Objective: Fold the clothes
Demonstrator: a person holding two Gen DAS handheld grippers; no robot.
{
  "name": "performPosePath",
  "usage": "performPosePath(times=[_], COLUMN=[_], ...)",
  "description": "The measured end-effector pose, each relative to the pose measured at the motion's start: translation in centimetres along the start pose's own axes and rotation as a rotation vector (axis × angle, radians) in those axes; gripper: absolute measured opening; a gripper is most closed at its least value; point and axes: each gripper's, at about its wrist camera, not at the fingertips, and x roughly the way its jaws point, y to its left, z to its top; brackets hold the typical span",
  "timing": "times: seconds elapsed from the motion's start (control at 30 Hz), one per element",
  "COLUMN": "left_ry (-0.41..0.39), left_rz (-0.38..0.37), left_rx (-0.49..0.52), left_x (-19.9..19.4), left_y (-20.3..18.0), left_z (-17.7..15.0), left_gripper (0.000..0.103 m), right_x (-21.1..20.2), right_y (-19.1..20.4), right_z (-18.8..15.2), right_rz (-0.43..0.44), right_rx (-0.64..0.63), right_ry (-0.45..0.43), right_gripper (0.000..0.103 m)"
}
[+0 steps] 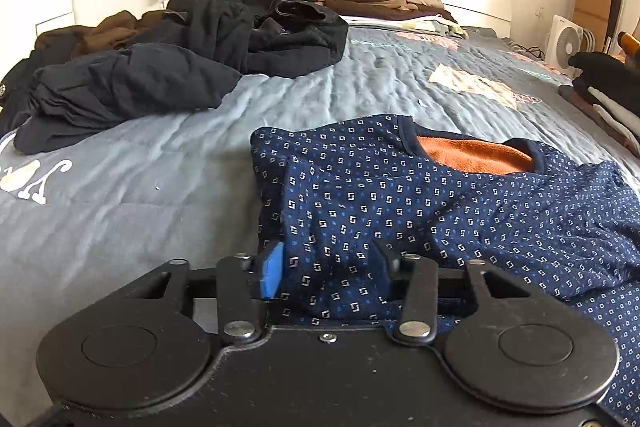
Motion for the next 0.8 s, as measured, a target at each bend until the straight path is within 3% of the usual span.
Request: performPosePath(times=[0.1, 0.27, 0.37, 0.43, 0.6, 0.67, 0.8], left_ry=[0.010, 0.024, 0.028, 0.033, 0.054, 0.055, 0.054], left_rz=[-0.004, -0.012, -0.009, -0.007, 0.010, 0.015, 0.029], left_rx=[-0.008, -0.021, -0.014, -0.010, -0.006, -0.002, 0.020], left_x=[0.1, 0.4, 0.4, 0.4, 0.9, 1.0, 1.1], left_y=[0.4, 0.7, 0.6, 0.6, 1.0, 1.1, 1.1], left_z=[0.0, 0.1, 0.0, 0.0, -0.3, -0.4, -0.6], left_gripper=[0.020, 0.019, 0.019, 0.019, 0.019, 0.019, 0.020], right_x=[2.0, 4.0, 5.6, 7.7, 12.3, 12.5, 12.3], right_y=[-0.6, 0.0, 0.8, 1.5, 0.9, -0.2, -2.3], right_z=[0.5, 2.5, 3.7, 3.6, 1.1, 0.0, -0.3], right_rz=[-0.028, -0.011, 0.217, 0.281, -0.038, -0.094, -0.122], right_rx=[-0.037, -0.079, 0.035, 0.052, -0.158, -0.216, -0.192], right_ry=[0.027, 0.047, 0.057, 0.101, 0.263, 0.271, 0.277], right_gripper=[0.101, 0.099, 0.099, 0.099, 0.098, 0.099, 0.102])
